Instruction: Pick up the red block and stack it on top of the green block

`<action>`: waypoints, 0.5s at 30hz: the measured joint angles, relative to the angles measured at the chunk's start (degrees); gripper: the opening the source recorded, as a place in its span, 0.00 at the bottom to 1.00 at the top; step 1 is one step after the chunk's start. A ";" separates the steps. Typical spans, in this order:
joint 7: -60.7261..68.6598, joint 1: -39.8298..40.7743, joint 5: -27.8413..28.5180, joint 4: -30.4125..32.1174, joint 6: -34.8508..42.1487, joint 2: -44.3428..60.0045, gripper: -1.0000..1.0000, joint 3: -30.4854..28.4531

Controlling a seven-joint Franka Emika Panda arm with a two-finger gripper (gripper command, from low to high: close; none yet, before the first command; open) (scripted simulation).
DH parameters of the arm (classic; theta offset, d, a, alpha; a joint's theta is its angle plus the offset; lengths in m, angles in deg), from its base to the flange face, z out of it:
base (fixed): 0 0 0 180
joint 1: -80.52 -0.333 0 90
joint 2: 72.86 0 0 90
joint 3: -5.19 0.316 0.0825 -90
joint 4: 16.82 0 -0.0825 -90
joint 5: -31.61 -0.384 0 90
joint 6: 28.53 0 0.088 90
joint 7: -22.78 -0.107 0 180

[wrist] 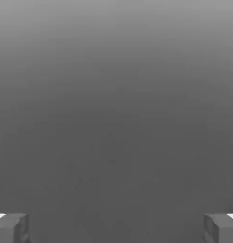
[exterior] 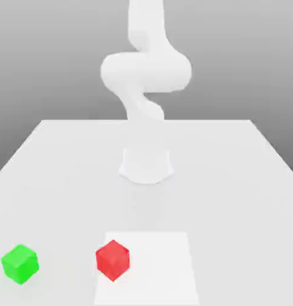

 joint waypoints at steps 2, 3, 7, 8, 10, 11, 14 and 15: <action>-3.01 1.64 0.36 1.82 -2.25 4.43 0.50 0.79; -4.47 2.38 0.56 2.69 -3.32 6.56 0.50 1.13; -10.26 5.12 1.39 6.13 -7.56 14.93 0.50 2.22; -11.69 5.75 1.60 6.98 -8.61 17.01 0.50 2.42; -14.56 6.89 2.00 8.69 -10.72 21.18 0.50 2.71; -15.99 7.40 2.18 9.54 -11.77 23.27 0.50 2.79; -20.16 8.61 2.60 12.10 -14.93 29.50 0.50 2.70; -21.47 8.97 2.63 12.96 -15.99 31.58 0.50 2.63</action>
